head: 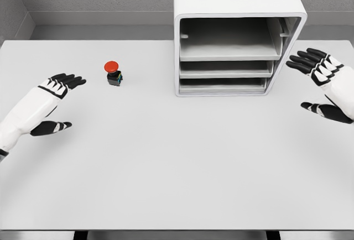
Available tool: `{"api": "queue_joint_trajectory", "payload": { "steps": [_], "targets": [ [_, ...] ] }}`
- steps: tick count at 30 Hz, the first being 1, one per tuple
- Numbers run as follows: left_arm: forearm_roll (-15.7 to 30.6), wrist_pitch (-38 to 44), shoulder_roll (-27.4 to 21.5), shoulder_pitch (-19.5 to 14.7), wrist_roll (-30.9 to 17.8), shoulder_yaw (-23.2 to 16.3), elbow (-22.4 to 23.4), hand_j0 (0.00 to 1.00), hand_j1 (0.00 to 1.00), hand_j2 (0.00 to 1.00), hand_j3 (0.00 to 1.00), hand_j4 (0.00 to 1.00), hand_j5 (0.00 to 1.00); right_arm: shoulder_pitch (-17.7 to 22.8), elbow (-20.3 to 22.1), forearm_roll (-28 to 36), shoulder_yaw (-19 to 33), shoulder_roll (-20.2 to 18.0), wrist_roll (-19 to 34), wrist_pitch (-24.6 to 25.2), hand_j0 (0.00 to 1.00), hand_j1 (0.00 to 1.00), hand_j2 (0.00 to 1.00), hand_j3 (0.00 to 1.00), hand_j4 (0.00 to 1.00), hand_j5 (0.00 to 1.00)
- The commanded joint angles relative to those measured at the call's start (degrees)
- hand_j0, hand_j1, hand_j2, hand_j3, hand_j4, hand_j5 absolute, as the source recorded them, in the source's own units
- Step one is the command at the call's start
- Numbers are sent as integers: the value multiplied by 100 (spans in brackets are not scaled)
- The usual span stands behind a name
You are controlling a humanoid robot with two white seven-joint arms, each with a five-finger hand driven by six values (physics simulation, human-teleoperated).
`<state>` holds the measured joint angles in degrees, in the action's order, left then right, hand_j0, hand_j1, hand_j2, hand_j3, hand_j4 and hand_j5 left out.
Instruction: Slide open multi-storey tabletop storage cabinets and put open load switch and slide close multi-storey tabletop storage cabinets
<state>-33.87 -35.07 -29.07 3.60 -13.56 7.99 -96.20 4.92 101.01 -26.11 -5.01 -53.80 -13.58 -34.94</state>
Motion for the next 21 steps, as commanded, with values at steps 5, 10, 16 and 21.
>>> {"api": "queue_joint_trajectory", "payload": {
  "steps": [5,10,16,21],
  "targets": [
    [21,7,-2,-26,-6,0,31,100,100,100,100,100,100,-70,15,-289,-237,27,13,-6,100,100,100,100,100,100],
    [-67,7,50,-720,-867,-8,338,100,100,100,100,100,100,-237,15,-772,-290,467,31,-6,100,100,100,100,100,100],
    [-58,7,94,-1731,-2144,-913,470,100,100,100,100,100,100,-931,15,-772,-922,730,251,-6,96,96,96,96,96,96],
    [-49,7,103,-2628,-2144,-1291,1252,100,100,100,100,100,100,-1380,6,-764,-1380,748,259,-6,79,79,79,79,79,79]
  ]
}}
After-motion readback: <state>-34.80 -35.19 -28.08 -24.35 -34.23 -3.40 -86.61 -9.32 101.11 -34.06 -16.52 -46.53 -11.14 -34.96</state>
